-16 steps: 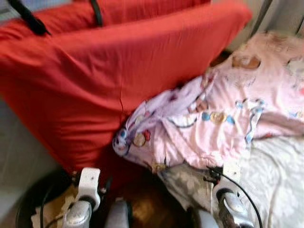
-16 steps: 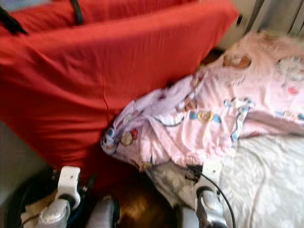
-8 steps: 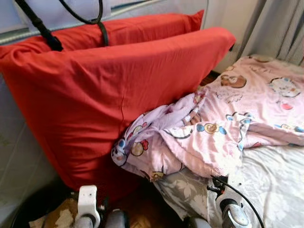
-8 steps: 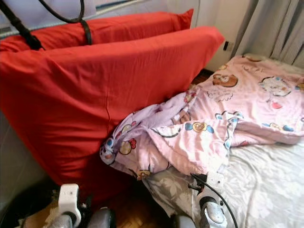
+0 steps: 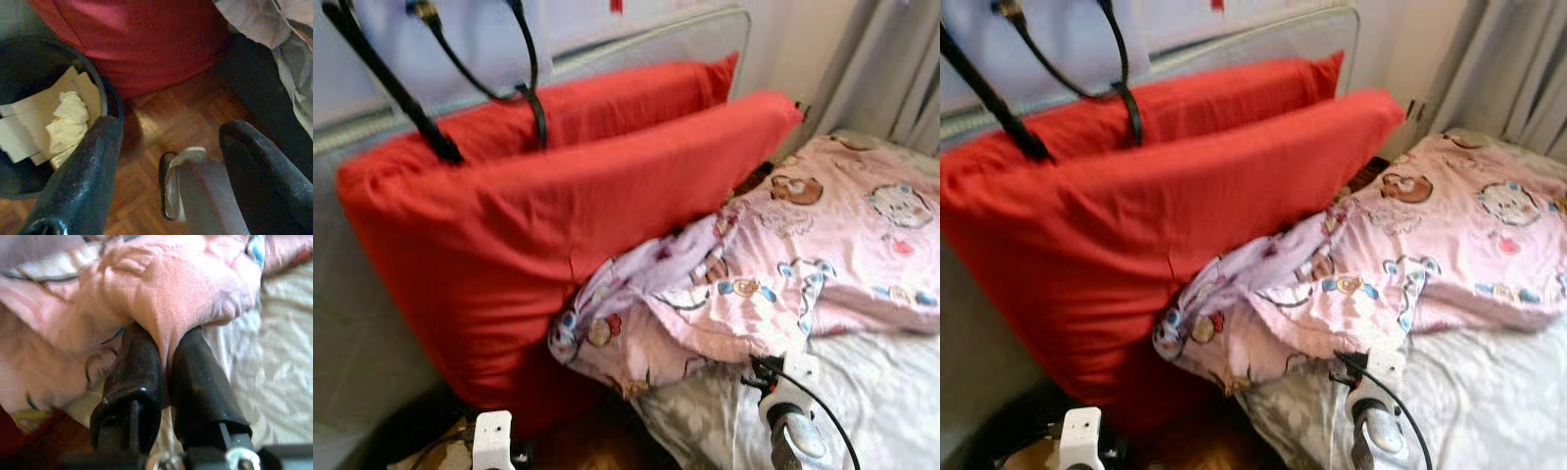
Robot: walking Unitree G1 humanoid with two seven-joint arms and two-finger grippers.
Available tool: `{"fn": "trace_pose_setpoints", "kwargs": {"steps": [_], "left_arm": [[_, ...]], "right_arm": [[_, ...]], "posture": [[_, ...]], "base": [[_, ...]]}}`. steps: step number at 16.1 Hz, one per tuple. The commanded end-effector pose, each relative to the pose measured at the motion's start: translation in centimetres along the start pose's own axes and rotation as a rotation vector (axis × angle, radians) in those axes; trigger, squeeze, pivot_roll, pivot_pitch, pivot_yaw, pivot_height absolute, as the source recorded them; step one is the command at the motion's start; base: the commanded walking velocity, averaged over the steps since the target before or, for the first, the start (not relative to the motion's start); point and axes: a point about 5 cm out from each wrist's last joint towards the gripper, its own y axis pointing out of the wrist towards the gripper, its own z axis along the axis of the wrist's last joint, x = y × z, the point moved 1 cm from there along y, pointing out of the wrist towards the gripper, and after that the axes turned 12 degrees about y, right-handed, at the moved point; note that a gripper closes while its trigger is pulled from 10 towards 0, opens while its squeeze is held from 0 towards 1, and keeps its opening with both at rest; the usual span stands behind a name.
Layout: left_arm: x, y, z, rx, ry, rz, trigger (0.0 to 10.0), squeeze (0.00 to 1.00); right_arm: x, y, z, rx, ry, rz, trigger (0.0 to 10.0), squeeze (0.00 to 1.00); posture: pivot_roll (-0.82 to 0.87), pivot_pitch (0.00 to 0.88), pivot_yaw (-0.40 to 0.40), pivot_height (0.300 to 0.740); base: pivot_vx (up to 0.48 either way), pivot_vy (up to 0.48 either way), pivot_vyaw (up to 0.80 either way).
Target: Clean up the room
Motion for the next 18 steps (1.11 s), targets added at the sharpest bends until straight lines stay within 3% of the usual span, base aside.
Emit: {"fn": "trace_pose_setpoints", "kwargs": {"steps": [1,18], "left_arm": [[-0.06,-0.16,-0.75,-0.033,0.013,0.003,10.0,0.0],[0.6,-0.27,-1.25,-0.056,-0.007,-0.015,10.0,0.0]], "right_arm": [[-0.02,0.03,0.04,-0.001,-0.001,-0.001,10.0,0.0],[-0.45,-0.11,-0.42,-0.002,-0.031,-0.004,10.0,0.0]], "posture": [[0.02,0.0,-0.044,0.74],[0.02,0.0,-0.034,0.74]], "base": [[0.0,0.0,0.0],[0.0,0.0,0.0]]}}
